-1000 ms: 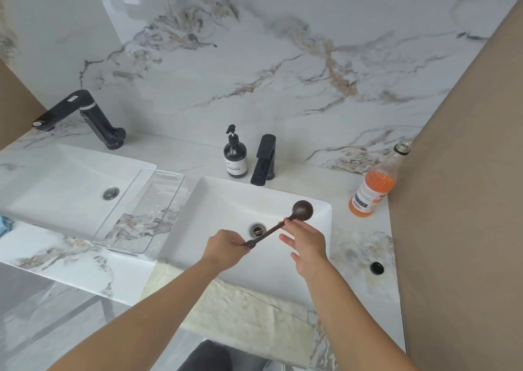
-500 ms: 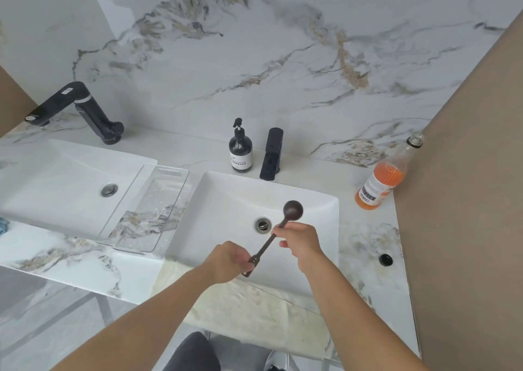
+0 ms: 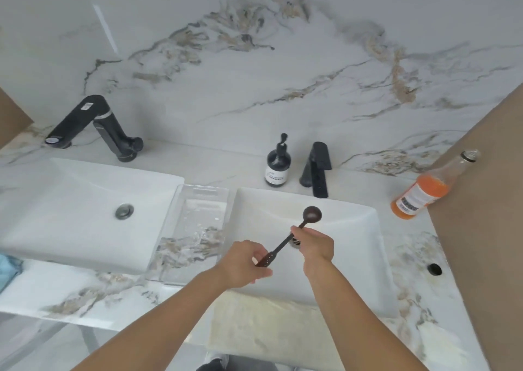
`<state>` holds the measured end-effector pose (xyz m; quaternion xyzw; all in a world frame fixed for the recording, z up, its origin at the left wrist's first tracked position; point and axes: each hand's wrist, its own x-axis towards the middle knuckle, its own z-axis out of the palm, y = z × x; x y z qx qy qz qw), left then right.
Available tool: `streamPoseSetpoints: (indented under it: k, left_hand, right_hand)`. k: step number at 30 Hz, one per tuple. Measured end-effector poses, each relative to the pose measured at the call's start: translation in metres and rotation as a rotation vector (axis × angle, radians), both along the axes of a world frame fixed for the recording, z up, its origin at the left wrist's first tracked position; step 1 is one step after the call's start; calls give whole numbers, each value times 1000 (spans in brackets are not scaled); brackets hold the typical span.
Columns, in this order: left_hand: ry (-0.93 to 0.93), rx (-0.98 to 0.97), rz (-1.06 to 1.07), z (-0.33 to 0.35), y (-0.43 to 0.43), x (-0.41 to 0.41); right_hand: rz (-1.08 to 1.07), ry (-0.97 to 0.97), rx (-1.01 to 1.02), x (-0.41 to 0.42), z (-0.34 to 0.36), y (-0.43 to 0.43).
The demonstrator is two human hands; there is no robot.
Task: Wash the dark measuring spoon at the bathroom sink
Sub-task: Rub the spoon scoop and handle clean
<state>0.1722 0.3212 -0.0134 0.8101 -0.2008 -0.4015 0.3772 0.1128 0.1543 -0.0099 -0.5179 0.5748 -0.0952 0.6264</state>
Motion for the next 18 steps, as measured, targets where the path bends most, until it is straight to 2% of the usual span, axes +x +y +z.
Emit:
streamPoseSetpoints:
  k: [2,5,7,10,13,15,18]
  left_hand:
    - [25,2,33,-1,25,14]
    - [271,-103,131,2,67,35]
    - [322,-128,180,7,93,48]
    - [278,-39,254,8,116,64]
    - [118,150,307,-1,125,77]
    - [36,253,265,-12,127,84]
    - [19,402,127,-27,128,87]
  right_hand:
    - [64,-100,91,24,4,27]
    - [232,-270,243,59,16,66]
    - [348,-292,213,81,21,91]
    - [430,-185,109,112,19,119]
    - [420,-54,78,135,2,139]
    - [405,22,62,144,-13,150]
    - [407,105,37,147,-33,167]
